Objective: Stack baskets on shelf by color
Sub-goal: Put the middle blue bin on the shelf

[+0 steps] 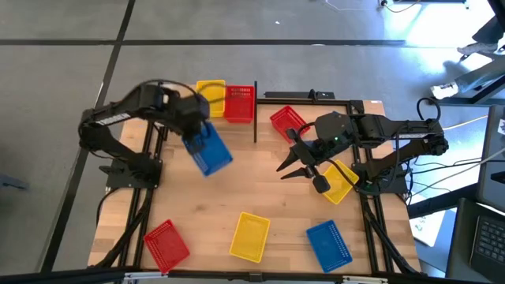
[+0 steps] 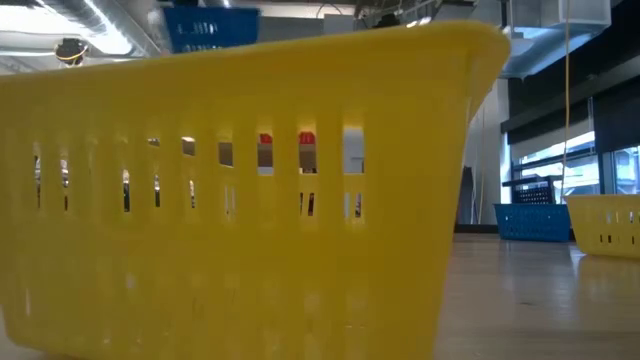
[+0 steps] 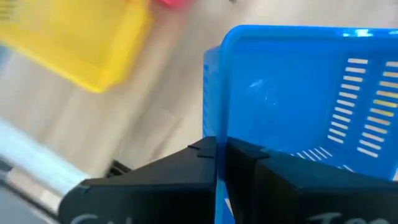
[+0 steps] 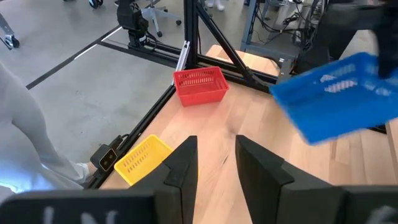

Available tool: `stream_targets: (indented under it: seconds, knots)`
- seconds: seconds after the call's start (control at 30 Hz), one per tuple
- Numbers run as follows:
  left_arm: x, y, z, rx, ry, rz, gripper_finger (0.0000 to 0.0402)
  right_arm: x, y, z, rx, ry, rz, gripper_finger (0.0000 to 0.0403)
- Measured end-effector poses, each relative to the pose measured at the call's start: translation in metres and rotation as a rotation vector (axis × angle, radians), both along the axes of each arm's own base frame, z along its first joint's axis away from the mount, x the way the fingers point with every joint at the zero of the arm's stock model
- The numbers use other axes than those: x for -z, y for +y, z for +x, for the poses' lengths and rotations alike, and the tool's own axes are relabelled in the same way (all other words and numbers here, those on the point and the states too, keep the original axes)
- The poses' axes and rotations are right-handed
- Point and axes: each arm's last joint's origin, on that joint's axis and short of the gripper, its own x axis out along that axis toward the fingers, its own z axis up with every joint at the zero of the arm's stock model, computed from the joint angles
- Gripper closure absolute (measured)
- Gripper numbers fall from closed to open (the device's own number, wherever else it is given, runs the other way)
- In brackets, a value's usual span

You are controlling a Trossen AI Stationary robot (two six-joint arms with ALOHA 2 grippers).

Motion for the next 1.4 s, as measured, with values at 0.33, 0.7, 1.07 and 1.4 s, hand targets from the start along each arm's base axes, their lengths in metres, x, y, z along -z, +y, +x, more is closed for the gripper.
stream_targets:
  seconds: [0.33, 0.7, 1.07, 1.4]
  knots:
    - [-0.015, 0.037, -0.016, 0.010, 0.034, 0.141, 0.0401, 0.000, 0.000, 0.000, -0.002, 0.000, -0.005, 0.0299]
    - [-0.021, 0.079, -0.045, 0.036, 0.188, 0.292, 0.0402, 0.000, 0.000, 0.000, -0.016, -0.012, -0.029, 0.0299]
    - [-0.027, 0.098, -0.069, 0.132, 0.392, 0.413, 0.0401, 0.000, -0.016, 0.002, 0.035, -0.017, -0.043, 0.0299]
    - [-0.022, 0.117, -0.079, 0.146, 0.428, 0.362, 0.0401, 0.000, -0.027, 0.003, 0.075, -0.017, -0.045, 0.0299]
